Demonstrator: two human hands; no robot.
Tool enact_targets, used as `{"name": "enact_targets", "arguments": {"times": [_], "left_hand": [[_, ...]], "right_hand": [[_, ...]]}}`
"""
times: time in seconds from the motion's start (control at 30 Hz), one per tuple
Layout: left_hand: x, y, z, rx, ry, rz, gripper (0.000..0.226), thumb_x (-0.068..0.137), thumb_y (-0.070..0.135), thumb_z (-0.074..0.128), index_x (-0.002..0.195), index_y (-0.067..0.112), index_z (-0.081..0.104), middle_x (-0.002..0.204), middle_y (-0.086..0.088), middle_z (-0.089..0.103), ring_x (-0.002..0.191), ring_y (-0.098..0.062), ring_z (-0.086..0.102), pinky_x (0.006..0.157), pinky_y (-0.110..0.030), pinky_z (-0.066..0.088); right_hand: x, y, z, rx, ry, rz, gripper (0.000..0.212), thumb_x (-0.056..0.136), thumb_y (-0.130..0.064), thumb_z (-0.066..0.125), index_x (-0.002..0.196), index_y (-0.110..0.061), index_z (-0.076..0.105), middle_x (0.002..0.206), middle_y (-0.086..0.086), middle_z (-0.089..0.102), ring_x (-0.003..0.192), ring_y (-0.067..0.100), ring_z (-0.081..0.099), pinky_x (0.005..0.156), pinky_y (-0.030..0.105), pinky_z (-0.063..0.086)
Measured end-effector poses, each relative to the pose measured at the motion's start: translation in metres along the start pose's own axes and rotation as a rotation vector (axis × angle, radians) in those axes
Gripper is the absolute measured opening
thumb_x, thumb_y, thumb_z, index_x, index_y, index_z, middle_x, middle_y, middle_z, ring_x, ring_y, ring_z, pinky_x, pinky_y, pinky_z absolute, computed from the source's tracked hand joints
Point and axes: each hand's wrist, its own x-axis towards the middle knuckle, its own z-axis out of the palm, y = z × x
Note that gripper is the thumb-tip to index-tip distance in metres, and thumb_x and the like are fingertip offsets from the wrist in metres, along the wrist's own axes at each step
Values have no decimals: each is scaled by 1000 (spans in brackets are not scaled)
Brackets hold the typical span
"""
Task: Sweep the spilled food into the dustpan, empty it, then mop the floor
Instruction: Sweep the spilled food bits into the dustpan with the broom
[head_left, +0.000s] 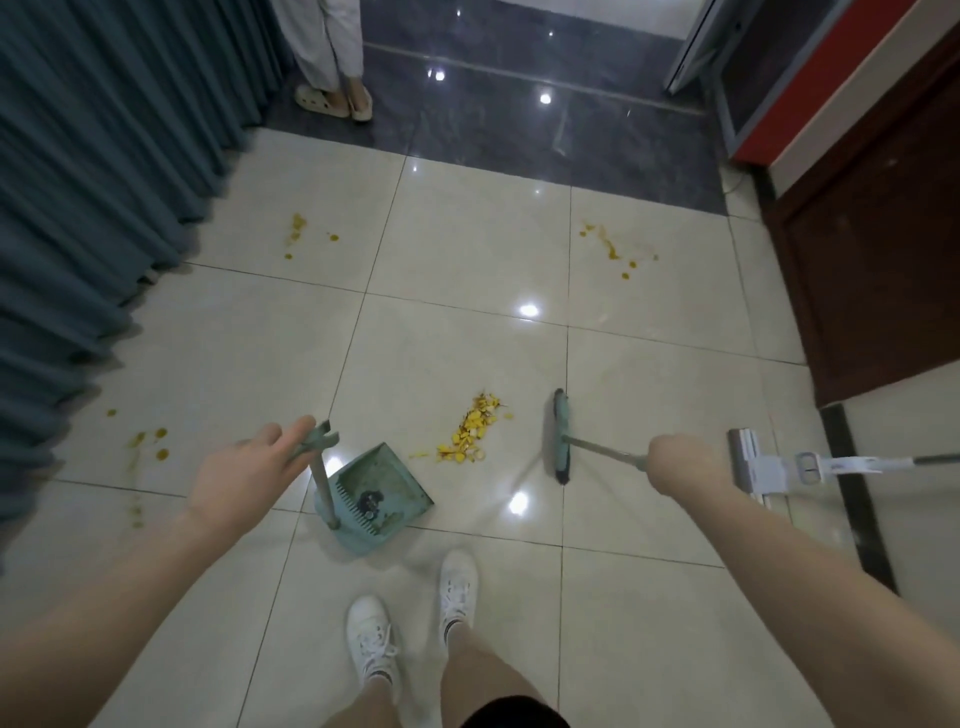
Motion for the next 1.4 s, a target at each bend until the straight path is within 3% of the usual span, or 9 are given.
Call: {"name": "enact_targets", "arguments": {"times": [0.07, 0.13, 0.23, 0.33, 0.7, 0.93, 1.13, 1.27, 1.4], "left_hand": [[-1, 2, 2, 6, -14, -4, 34, 88, 42, 60, 113, 24, 45, 69, -8, 54, 42, -35, 55, 38, -26, 32], [-3, 4, 5, 8, -24, -9, 41, 83, 34, 70, 113, 24, 44, 70, -8, 55, 42, -35, 55, 38, -27, 33], [-6, 3, 6, -4, -17, -21, 40, 84, 36, 68, 113, 25, 44, 70, -7, 55, 42, -34, 54, 38, -28, 35], [-7, -4, 8, 17, -24, -1, 41, 83, 35, 70, 114, 24, 45, 68, -6, 52, 40, -33, 52, 34, -29, 38], [-8, -14, 31, 11, -110, -53, 58, 74, 20, 79, 118, 26, 42, 69, -4, 47, 39, -31, 51, 33, -33, 43], [-5, -23, 31, -89, -94, -118, 35, 91, 38, 58, 119, 29, 38, 76, -6, 52, 54, -36, 58, 44, -42, 51], [-14, -30, 32, -24, -88, -97, 35, 88, 37, 63, 116, 27, 45, 70, -3, 51, 48, -33, 57, 38, -33, 45], [-17, -27, 33, -22, -57, -88, 31, 91, 46, 47, 116, 28, 44, 71, -2, 54, 49, -32, 57, 38, -33, 46], [-15, -22, 32, -44, -45, -72, 32, 92, 46, 44, 117, 26, 43, 73, -3, 55, 50, -32, 57, 39, -34, 45]], "right_hand": [[7, 3, 6, 373, -257, 173, 24, 97, -15, 48, 116, -1, 55, 77, 11, 60, 59, 23, 61, 48, 26, 50], [11, 6, 12, 546, -439, 254, 23, 97, -18, 51, 110, 1, 52, 70, 11, 55, 41, 17, 48, 37, 19, 40], [10, -3, 25, 596, -402, 190, 13, 97, -15, 49, 92, -3, 50, 63, 8, 46, 41, 16, 36, 38, 18, 30], [8, -21, 34, 625, -346, 117, 10, 96, -11, 48, 92, -3, 53, 65, 9, 47, 44, 17, 38, 39, 19, 30], [-21, -94, 4, 938, -522, 112, 14, 94, -8, 50, 80, -8, 47, 53, 3, 39, 42, 13, 28, 43, 19, 21], [-17, -76, -39, 631, -276, 50, 11, 93, -14, 54, 88, -4, 58, 61, 8, 51, 41, 17, 42, 37, 16, 32], [7, -103, -39, 240, 59, -83, 16, 95, -13, 49, 104, -8, 60, 84, 8, 55, 80, 29, 57, 64, 31, 45], [29, -126, -22, 202, 83, -81, 30, 96, -8, 43, 120, -8, 61, 112, 10, 65, 101, 29, 64, 73, 32, 47], [32, -133, -1, 119, 34, -133, 34, 98, -9, 39, 126, -10, 58, 108, 8, 64, 95, 27, 64, 69, 31, 47]]}}
